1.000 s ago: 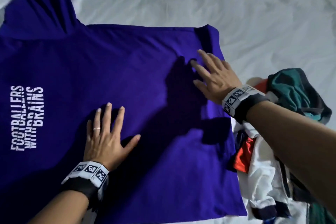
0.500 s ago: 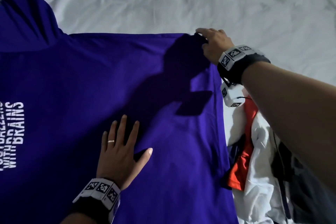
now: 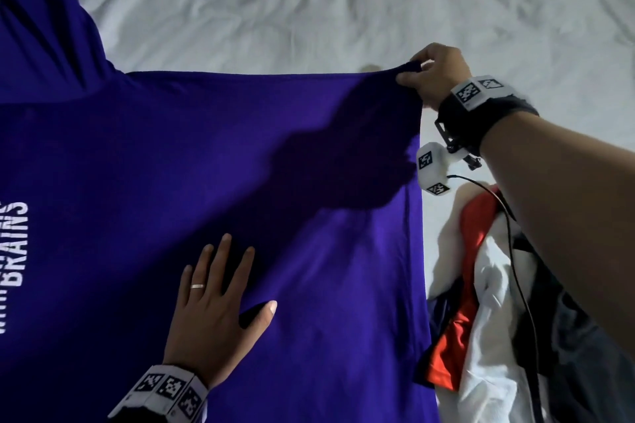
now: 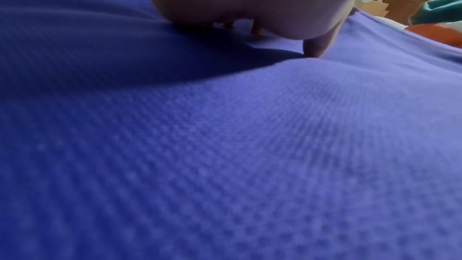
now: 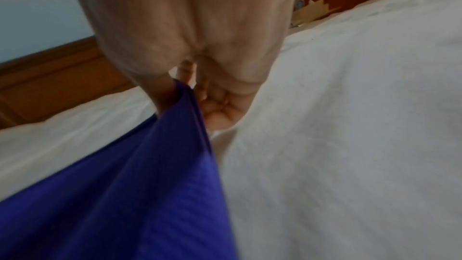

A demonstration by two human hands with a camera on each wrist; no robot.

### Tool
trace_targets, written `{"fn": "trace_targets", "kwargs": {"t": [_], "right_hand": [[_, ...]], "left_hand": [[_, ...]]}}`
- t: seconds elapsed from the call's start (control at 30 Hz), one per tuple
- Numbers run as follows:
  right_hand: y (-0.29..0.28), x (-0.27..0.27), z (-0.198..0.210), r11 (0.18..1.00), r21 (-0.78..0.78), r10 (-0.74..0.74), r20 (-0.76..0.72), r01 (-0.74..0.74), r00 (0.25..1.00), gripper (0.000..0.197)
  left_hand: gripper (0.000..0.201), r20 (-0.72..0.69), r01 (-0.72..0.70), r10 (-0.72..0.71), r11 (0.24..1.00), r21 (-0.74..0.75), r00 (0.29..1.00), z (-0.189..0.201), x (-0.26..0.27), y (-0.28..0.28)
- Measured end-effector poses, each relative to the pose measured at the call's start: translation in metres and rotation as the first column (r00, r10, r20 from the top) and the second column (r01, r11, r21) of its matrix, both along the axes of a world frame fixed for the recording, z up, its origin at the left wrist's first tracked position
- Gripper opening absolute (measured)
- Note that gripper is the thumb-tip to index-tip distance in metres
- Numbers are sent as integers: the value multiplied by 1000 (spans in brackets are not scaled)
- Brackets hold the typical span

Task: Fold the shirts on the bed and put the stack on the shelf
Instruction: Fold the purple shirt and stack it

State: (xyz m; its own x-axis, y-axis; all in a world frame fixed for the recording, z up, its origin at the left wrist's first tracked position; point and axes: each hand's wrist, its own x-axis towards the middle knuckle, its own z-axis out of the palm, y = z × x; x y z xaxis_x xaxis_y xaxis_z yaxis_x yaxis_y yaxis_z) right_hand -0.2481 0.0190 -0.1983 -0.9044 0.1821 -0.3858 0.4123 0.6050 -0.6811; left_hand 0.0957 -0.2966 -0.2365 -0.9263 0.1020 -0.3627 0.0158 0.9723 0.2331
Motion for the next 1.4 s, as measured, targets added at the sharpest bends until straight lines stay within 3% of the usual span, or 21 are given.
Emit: {"fn": "trace_targets", "kwargs": {"t": [0.1, 0.17, 0.23, 0.3, 0.33, 0.4, 0.43, 0.47, 0.53, 0.6, 0.67, 0.73, 0.83, 0.87, 0.97, 1.0, 1.17, 1.4], "right_hand": [[3, 11, -11, 933, 359, 66, -116, -20, 991, 22], [-2, 30, -11, 844, 527, 235, -191, -102, 953, 27], [-16, 65, -10, 729, 660, 458, -272, -182, 846, 33], [-42, 118, -10, 689, 661, 614, -313, -298, 725, 43], [-53, 148, -14, 631, 657, 705, -265, -412, 657, 52], [-64, 208, -26, 390, 667, 858, -13, -635, 514, 68], [-60, 227, -32, 318, 667, 865, 87, -674, 494, 72], [-53, 239, -35, 331, 676, 823, 135, -659, 552, 74], [-41, 247, -30, 459, 709, 636, 159, -535, 755, 75], [-43, 254, -13, 520, 711, 498, 199, -474, 844, 74], [-59, 278, 4, 548, 693, 549, 125, -469, 826, 72], [-81, 319, 17, 550, 649, 661, 47, -526, 749, 72], [-92, 402, 14, 446, 582, 754, 167, -681, 636, 73], [-88, 427, 12, 433, 567, 737, 224, -701, 637, 72], [-74, 474, 21, 533, 588, 554, 300, -608, 776, 69], [-75, 484, 26, 538, 603, 534, 296, -589, 792, 68], [-94, 513, 38, 394, 556, 736, 287, -732, 614, 79], [-94, 507, 40, 317, 685, 677, 321, -656, 663, 41]], "left_hand": [[83, 2, 5, -5, 1000, -11, 1000, 0, 0, 0], [84, 13, 2, -1, 1000, -17, 1000, 0, -1, 0], [85, 20, 1, 0, 1000, -18, 1000, 0, -1, 0], [85, 21, 13, -12, 1000, -27, 1000, 1, -1, 1], [85, 23, 21, -20, 999, -35, 1000, 2, -2, 1], [86, 21, 26, -25, 999, -43, 999, 4, -1, 1], [87, 22, 34, -33, 998, -49, 999, 5, -1, 0], [87, 22, 48, -47, 997, -55, 999, 6, 2, -2], [88, 21, 72, -71, 995, -62, 997, 9, 9, -8], [90, 40, 87, -85, 994, -69, 996, 11, 21, -16], [91, 61, 105, -101, 991, -77, 993, 14, 35, -24], [93, 85, 132, -124, 987, -87, 989, 19, 53, -33], [93, 112, 152, -141, 984, -92, 984, 29, 85, -55], [93, 134, 152, -138, 983, -100, 981, 33, 97, -66], [93, 187, 142, -119, 983, -118, 975, 42, 131, -107], [93, 202, 137, -112, 984, -117, 973, 46, 141, -123], [91, 228, 158, -125, 978, -134, 966, 68, 184, -193], [57, 123, 293, -274, 939, -181, 954, 79, 193, -214]]}}
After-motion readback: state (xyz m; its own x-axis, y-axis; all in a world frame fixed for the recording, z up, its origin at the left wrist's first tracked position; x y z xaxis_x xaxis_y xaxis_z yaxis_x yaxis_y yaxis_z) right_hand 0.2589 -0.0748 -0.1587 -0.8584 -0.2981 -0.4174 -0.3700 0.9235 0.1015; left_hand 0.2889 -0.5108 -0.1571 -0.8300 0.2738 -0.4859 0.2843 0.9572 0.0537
